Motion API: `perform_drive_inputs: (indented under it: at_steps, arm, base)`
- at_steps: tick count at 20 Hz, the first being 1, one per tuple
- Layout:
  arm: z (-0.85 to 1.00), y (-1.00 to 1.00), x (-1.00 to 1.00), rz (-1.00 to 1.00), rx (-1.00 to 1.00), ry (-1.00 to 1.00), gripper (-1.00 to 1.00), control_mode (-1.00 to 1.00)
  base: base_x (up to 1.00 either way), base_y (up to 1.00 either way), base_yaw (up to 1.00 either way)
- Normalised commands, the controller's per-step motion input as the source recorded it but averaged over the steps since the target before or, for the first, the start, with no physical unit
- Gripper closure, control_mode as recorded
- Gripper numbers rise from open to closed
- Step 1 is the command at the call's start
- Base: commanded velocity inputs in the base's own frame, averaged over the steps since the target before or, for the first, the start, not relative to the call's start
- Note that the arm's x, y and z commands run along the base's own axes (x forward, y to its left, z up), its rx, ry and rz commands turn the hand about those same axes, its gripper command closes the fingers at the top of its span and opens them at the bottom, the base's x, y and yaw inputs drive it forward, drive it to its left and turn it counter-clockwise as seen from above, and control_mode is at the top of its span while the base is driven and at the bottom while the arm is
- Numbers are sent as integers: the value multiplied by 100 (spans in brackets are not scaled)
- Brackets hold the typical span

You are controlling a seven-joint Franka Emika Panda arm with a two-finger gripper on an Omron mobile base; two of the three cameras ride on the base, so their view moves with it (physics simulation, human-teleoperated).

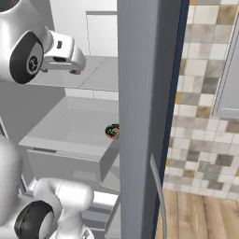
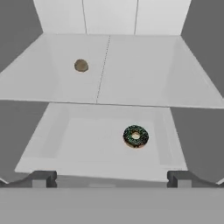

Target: Retrieve the bottle and the shaker from the cabinet and place them next to the mixing bowl on the counter. Then add garlic from the fridge to the mixing bowl.

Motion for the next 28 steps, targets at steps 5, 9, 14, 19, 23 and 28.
perform_drive_inputs:
  at_steps: [5,9,14,19,23,28]
  arm:
    - [-54,22,73,0,4,17,-100,-100]
    - [-73,34,85,-2,0,1,-100,-100]
    - [-32,32,71,-6,-1,-2,-100,-100]
    - [0,31,52,-5,0,-4,-100,-100]
    - [0,38,34,0,0,0,-100,-100]
    - [2,22,16,2,3,3,-100,-100]
  base:
    - [0,0,0]
    - [0,0,0]
    - [0,0,0]
    - [0,0,0]
    - [0,0,0]
    - [0,0,0]
